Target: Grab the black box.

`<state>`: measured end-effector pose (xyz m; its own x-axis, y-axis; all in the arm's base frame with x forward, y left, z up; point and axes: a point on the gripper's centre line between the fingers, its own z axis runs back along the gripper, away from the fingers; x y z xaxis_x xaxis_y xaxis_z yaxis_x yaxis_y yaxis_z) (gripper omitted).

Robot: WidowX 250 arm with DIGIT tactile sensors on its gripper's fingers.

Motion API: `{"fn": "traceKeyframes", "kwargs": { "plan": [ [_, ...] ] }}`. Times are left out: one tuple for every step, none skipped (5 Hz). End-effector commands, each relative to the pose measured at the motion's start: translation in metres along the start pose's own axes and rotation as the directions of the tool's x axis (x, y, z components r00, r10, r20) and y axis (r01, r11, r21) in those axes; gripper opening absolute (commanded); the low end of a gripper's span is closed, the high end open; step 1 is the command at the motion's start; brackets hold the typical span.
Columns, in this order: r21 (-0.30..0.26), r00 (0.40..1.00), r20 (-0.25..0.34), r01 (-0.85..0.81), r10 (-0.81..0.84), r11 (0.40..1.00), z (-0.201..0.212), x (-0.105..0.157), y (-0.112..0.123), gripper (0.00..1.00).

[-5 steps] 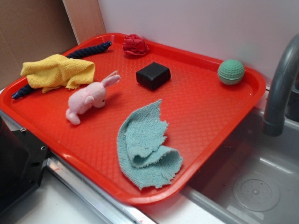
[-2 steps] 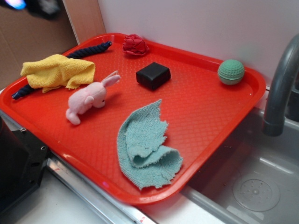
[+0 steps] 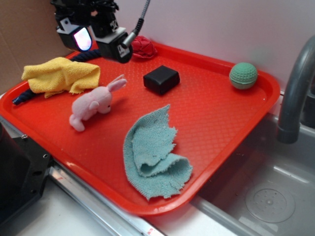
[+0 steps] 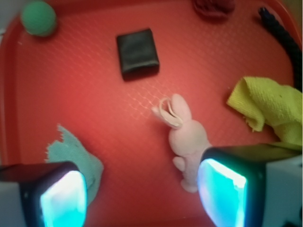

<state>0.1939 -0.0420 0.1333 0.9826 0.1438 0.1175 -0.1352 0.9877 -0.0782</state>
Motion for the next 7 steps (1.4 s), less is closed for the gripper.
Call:
{"fn": "traceKeyframes", "kwargs": {
  "plan": [
    [-0.007, 1.000, 0.027, -0.007, 0.007, 1.000, 0.007, 0.007, -0.001, 1.00],
    [0.067, 0.998, -0.017, -0.057, 0.058, 0.996, -0.035, 0.052, 0.005, 1.00],
    [0.075, 1.000, 0.009, -0.026, 0.026, 0.997, -0.066, 0.082, -0.002, 1.00],
    [0.093, 1.000, -0.006, 0.008, -0.007, 0.996, -0.093, 0.101, -0.005, 1.00],
    [0.136, 1.000, -0.010, 0.010, -0.009, 0.991, -0.106, 0.106, 0.001, 1.00],
    [0.159, 1.000, -0.021, 0.020, -0.016, 0.987, -0.126, 0.119, 0.008, 1.00],
    [0.135, 0.998, -0.066, 0.017, -0.008, 0.991, -0.145, 0.115, 0.015, 1.00]
  ]
}}
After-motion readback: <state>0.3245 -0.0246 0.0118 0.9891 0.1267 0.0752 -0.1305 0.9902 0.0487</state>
